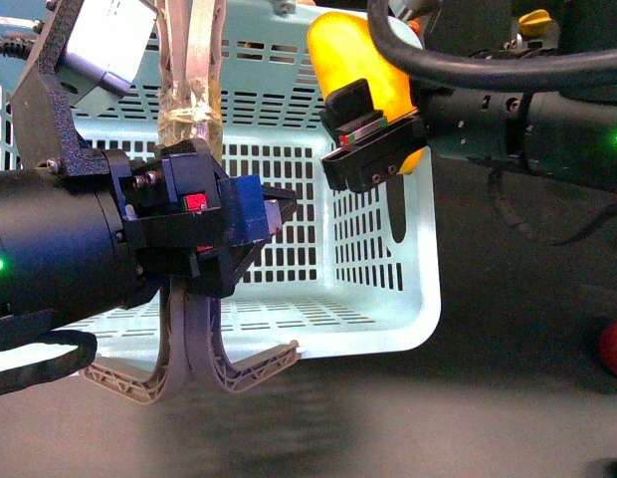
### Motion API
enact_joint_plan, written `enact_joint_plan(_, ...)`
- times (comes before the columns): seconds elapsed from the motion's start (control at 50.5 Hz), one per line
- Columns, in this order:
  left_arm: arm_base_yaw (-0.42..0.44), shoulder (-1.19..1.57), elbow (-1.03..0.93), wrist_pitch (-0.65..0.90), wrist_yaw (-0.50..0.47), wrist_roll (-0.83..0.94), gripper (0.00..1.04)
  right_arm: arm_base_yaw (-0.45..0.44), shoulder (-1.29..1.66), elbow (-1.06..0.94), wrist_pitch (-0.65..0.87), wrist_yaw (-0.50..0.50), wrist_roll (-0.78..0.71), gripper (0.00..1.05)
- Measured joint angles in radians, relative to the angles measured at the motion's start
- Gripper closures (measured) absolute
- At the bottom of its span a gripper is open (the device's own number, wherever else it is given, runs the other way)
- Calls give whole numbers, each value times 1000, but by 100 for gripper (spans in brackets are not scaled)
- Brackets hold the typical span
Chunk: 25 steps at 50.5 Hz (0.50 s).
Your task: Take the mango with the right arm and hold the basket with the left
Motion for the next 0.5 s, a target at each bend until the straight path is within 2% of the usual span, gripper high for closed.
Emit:
enact_joint_plan(0.178,0,0,0,0,0,0,88,-11,-13,-4,74,102,50,6)
enact_joint_plan(0.357,-2,0,-5,-7,-4,-16,89,-79,-195,-127,111,247,72,8)
enact_joint_plan(0.495,0,0,-5,-7,-10,-10,89,-160,-455,-292,60,353,85,8)
